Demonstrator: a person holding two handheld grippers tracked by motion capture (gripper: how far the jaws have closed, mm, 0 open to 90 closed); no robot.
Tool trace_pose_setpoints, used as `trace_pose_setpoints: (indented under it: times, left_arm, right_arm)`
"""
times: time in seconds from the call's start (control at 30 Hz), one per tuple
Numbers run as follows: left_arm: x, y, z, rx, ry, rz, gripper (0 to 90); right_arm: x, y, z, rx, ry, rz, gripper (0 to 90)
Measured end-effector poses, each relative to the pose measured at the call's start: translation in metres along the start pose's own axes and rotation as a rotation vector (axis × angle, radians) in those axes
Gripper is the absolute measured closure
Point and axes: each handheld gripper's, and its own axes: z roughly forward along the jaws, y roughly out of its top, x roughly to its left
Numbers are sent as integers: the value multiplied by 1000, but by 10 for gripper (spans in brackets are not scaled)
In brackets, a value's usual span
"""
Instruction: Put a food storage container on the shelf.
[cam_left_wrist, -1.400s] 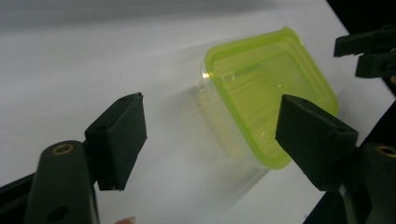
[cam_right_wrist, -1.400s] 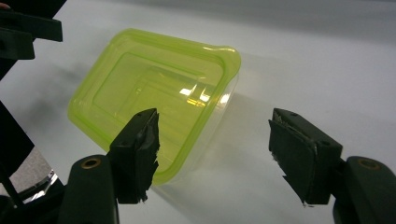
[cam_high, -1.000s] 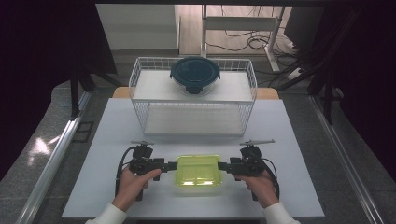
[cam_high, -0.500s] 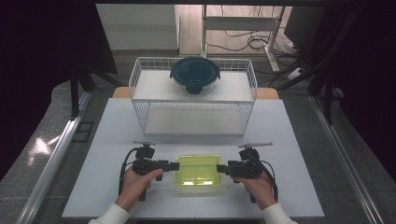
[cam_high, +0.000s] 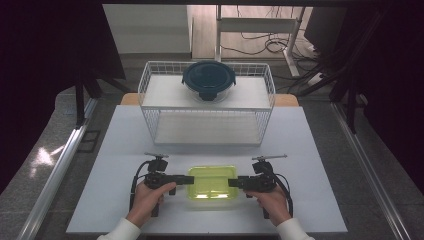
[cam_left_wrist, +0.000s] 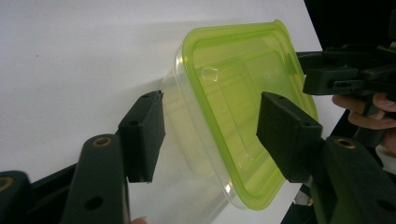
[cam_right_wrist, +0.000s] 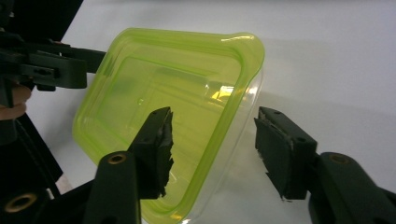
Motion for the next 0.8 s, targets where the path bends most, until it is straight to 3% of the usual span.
trace_pose_setpoints:
  times: [0.13, 0.2, 0.3, 0.37, 0.5, 0.53, 0.8]
  left_arm:
    - [3, -1, 1, 3, -18, -25, 449]
    - [5, -2, 3, 8, -49, -46, 467]
    - [5, -3, 6, 24, -63, -48, 505]
    - [5, -4, 7, 27, -68, -50, 525]
    - [3, -4, 7, 31, -48, -53, 644]
    - [3, -5, 6, 22, -47, -60, 661]
    - [-3, -7, 1, -6, -38, -55, 749]
  right_arm:
    - [-2, -1, 2, 1, 24, 23, 501]
    - [-3, -2, 3, 9, 50, 46, 535]
    - [-4, -3, 5, 20, 70, 68, 561]
    - [-4, -3, 6, 22, 71, 72, 569]
    - [-7, -4, 5, 25, 91, 125, 630]
    - [-7, -4, 4, 25, 91, 127, 673]
    - [-1, -6, -2, 9, 50, 97, 727]
